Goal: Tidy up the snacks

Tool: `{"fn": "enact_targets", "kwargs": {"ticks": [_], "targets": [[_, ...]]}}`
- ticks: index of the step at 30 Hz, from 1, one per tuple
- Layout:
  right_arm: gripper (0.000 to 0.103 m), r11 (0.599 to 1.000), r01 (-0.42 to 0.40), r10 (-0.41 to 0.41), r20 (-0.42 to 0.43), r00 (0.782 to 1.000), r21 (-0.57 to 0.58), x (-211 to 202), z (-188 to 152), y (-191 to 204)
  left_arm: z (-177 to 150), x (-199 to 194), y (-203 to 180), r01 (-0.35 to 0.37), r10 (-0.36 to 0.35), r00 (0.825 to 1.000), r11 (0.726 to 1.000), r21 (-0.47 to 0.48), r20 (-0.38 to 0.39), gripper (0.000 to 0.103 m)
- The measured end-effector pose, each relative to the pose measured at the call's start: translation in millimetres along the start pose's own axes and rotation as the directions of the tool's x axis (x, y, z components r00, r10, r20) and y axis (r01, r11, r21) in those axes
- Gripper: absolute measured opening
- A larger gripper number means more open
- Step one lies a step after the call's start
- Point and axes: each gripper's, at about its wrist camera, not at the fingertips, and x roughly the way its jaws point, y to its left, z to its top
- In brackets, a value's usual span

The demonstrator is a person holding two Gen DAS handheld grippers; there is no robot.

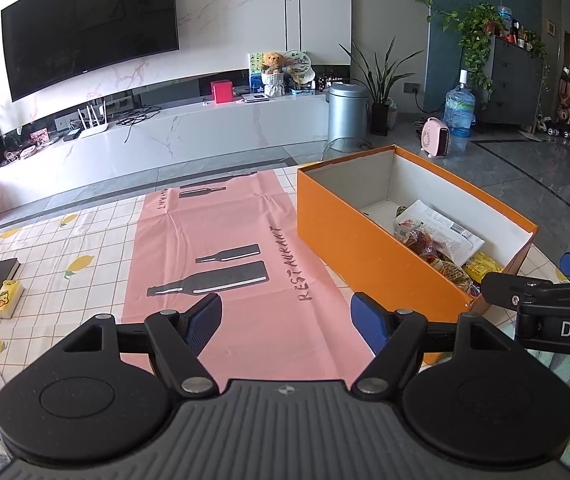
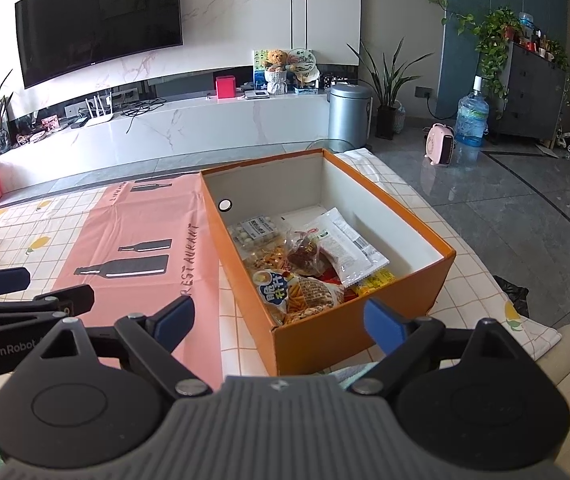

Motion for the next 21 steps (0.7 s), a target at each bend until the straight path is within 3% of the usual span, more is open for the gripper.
{"fn": "enact_targets", "kwargs": {"ticks": [21], "targets": [[0.090, 1.000, 0.002, -0.002, 0.013, 1.000, -0.010, -1.7, 0.9, 1.1, 1.8, -4.2, 1.7, -0.006, 0.006, 1.000, 1.000, -0.010, -0.002, 0.086]]}}
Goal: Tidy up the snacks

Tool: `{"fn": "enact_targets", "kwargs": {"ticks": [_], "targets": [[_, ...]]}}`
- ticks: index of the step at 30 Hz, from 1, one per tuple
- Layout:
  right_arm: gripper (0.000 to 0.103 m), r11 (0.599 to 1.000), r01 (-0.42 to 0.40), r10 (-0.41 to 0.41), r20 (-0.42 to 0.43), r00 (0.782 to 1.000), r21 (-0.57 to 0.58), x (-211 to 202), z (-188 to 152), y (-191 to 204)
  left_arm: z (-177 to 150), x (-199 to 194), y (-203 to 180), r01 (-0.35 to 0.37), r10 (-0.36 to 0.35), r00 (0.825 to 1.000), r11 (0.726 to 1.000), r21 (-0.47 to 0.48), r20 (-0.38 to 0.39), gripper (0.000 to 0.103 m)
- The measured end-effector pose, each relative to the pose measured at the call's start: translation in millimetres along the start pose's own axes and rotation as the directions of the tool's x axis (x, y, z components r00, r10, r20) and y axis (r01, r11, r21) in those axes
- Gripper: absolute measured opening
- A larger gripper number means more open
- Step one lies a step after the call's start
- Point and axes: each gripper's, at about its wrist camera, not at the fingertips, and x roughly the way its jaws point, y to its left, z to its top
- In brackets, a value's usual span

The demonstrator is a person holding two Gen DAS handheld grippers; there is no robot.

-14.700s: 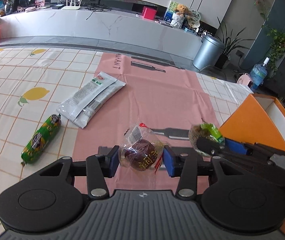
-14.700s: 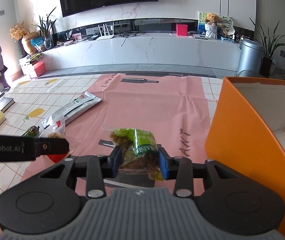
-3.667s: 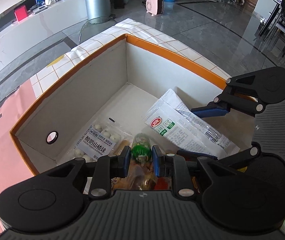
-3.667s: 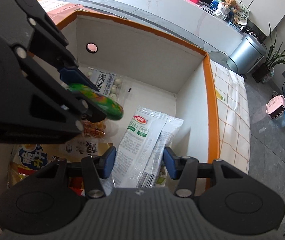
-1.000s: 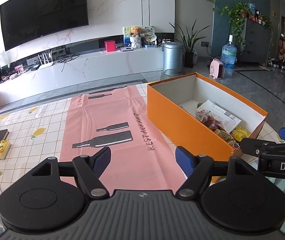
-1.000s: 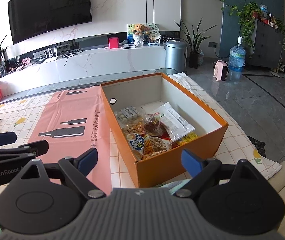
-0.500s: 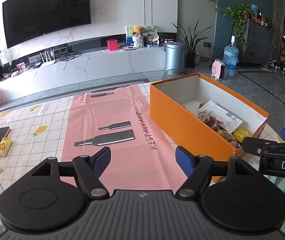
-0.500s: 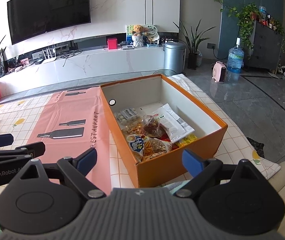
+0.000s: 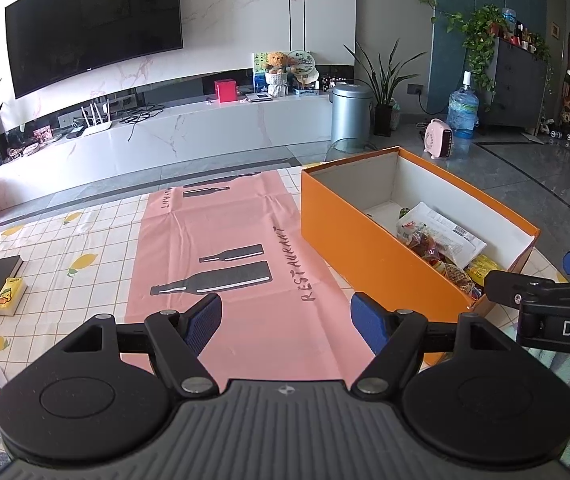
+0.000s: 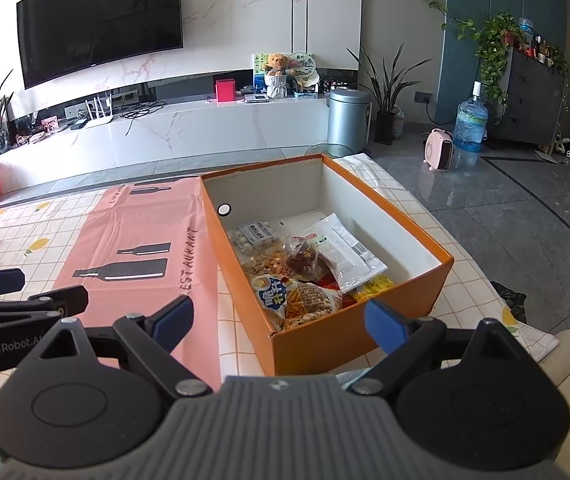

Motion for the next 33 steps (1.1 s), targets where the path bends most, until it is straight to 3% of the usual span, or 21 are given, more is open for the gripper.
{"fn": "enact_targets", "kwargs": {"ticks": [33], "targets": [[0.091, 1.000, -0.014, 0.014, -0.004, 1.000, 0.011, -0.6, 0.1, -2.9, 1.1, -5.7, -3.2, 0.009, -0.009, 1.000, 1.000, 0.028, 0.011, 0.086]]}}
